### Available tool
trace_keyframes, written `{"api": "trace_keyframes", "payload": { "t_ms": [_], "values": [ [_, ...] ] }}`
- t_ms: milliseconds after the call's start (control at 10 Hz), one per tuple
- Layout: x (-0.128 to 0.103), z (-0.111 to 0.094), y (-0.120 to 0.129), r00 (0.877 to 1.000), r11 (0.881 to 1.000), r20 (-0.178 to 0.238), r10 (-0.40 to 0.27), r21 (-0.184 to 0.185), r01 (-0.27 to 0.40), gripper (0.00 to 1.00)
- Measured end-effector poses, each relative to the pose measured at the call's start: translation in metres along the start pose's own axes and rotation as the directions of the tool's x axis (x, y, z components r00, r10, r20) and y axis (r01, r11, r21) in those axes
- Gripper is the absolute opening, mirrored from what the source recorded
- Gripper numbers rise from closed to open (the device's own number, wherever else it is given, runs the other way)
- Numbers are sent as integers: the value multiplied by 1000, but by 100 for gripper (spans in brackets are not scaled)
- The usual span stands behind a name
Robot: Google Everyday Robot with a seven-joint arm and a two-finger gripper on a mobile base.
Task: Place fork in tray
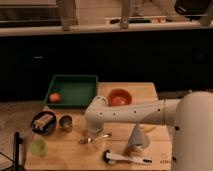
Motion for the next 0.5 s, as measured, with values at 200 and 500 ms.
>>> {"api": "trace_keyframes", "payload": {
  "t_ms": [200,500],
  "values": [
    [2,6,-2,1000,1000,28,14,-12,-14,40],
    [2,0,-1,1000,1000,20,5,-12,-4,11]
  ]
}}
